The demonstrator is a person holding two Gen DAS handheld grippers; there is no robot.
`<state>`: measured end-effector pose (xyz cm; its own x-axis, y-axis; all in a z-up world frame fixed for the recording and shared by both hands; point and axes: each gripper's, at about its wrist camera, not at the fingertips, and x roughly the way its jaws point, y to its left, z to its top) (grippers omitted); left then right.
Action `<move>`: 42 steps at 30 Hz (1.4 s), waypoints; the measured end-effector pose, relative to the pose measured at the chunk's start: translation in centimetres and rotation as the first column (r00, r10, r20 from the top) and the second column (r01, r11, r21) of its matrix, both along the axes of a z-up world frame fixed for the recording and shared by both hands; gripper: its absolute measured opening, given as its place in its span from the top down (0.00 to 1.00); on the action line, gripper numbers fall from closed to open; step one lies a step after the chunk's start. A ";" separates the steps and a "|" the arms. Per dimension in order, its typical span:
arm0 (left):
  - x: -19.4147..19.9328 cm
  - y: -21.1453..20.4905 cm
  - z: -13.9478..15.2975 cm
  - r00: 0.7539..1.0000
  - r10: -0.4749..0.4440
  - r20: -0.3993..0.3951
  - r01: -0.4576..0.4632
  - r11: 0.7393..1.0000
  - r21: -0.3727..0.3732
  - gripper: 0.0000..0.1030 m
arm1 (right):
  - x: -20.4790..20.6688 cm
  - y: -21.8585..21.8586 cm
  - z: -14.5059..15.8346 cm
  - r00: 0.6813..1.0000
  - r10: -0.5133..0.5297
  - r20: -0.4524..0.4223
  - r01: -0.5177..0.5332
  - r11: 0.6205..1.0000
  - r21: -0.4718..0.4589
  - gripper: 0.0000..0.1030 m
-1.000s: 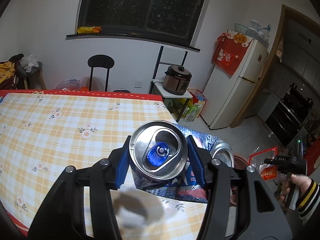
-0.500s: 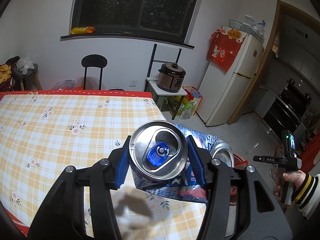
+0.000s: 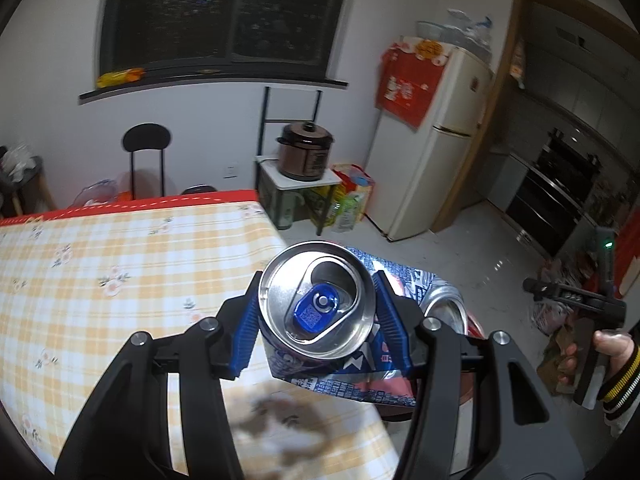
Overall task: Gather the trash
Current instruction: 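Move the blue can over the bin and open the left tool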
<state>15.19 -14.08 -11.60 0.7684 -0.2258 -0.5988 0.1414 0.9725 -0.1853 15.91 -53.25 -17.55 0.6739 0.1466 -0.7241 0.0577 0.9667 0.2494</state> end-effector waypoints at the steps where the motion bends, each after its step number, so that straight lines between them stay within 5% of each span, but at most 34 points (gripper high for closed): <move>1: 0.3 -0.8 0.0 1.000 -0.016 -0.001 0.016 1.000 0.001 0.47 | -0.5 -0.2 0.5 1.000 -0.004 0.020 0.004 1.000 -0.004 0.05; 12: 3.0 -8.9 -1.7 0.985 -0.167 -0.042 0.168 0.986 0.022 0.47 | -6.0 -5.5 4.7 0.975 -0.099 0.200 0.107 0.994 -0.032 0.05; 28: 7.6 -18.1 -7.9 0.930 -0.319 -0.182 0.333 0.941 0.053 0.46 | -9.3 -12.1 2.4 0.954 -0.252 0.163 0.256 0.967 -0.001 0.05; 31: 8.2 -19.6 -8.6 0.919 -0.357 -0.167 0.371 0.927 0.058 0.15 | -9.6 -12.4 1.9 0.951 -0.269 0.153 0.273 0.962 -0.003 0.05; 35: 8.5 -20.1 -8.1 0.922 -0.362 -0.141 0.375 0.923 0.083 0.13 | -9.7 -12.1 1.9 0.950 -0.275 0.148 0.280 0.960 -0.013 0.05; 42: 6.9 -16.9 -2.9 0.929 -0.367 -0.049 0.369 0.927 0.059 0.09 | -10.4 -9.1 3.9 0.943 -0.270 0.193 0.281 0.959 -0.033 0.05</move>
<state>22.08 -30.94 -14.52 0.6159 -0.4478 -0.6482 0.4859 0.8635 -0.1348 5.52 -62.38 -13.61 0.8042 -0.1031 -0.5853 0.2823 0.9329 0.2236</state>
